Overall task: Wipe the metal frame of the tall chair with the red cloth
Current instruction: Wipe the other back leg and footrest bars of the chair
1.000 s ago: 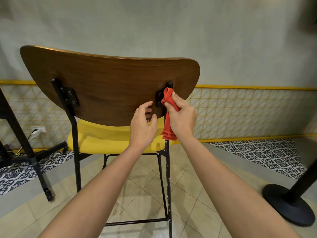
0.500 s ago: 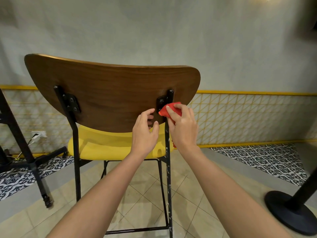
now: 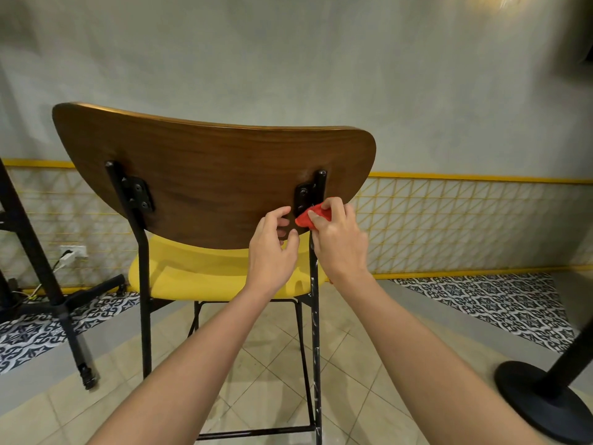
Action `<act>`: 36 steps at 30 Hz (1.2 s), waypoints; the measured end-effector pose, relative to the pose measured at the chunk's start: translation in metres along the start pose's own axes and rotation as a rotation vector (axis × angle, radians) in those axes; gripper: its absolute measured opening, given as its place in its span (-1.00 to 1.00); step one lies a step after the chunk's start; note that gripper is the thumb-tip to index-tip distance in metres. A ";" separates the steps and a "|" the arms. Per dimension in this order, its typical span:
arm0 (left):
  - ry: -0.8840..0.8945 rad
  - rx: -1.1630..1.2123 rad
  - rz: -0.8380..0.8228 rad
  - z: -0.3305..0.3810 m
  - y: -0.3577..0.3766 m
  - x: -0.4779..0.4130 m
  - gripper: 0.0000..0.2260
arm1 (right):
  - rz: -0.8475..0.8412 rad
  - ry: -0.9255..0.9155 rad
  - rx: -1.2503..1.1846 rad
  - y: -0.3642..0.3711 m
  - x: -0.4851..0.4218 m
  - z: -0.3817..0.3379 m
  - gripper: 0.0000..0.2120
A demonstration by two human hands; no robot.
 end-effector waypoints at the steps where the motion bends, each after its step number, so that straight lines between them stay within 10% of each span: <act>1: 0.002 0.002 0.000 0.001 -0.001 -0.001 -0.66 | 0.031 0.004 -0.020 -0.003 -0.001 0.002 -0.70; 36: 0.046 0.003 -0.008 0.016 -0.004 -0.005 -0.68 | 0.243 -0.076 -0.172 -0.022 -0.009 0.012 -0.81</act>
Point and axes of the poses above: each hand's wrist, its own x-axis away from the middle knuckle, its own y-axis out of the palm, z = x × y, the point moved 7 cm from there along -x, towards the middle knuckle, and after that the axes turned 14 degrees about -z, right-handed, at the moved point
